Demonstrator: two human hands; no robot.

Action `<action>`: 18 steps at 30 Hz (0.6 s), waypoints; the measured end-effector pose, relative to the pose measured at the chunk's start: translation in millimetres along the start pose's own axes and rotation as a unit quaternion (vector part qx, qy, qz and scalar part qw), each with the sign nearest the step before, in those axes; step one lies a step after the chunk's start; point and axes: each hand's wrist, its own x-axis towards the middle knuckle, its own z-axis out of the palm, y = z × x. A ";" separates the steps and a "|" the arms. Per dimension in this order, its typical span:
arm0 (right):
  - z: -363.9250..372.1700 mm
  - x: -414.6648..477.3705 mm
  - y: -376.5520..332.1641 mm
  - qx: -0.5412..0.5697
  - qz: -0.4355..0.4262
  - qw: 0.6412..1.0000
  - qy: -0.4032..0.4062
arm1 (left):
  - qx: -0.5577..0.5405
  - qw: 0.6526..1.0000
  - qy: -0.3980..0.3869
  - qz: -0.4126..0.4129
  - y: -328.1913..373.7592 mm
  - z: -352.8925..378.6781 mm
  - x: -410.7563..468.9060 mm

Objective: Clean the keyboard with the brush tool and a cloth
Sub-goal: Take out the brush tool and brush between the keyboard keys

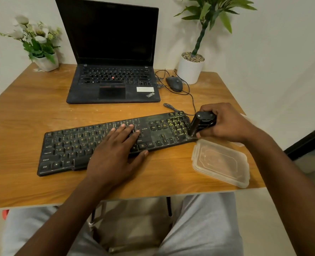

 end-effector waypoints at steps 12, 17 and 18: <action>23.5 29.8 -22.8 0.033 -0.018 0.999 -0.020 | 0.007 1.000 -0.009 -0.009 3.1 -2.3 -1.4; 11.8 27.4 -15.9 -0.002 -0.012 0.999 -0.033 | 0.004 1.000 -0.014 -0.009 1.4 -1.0 -1.2; 7.2 25.5 -12.2 -0.012 -0.009 0.999 -0.028 | 0.006 1.000 -0.013 -0.008 1.6 -1.2 -1.2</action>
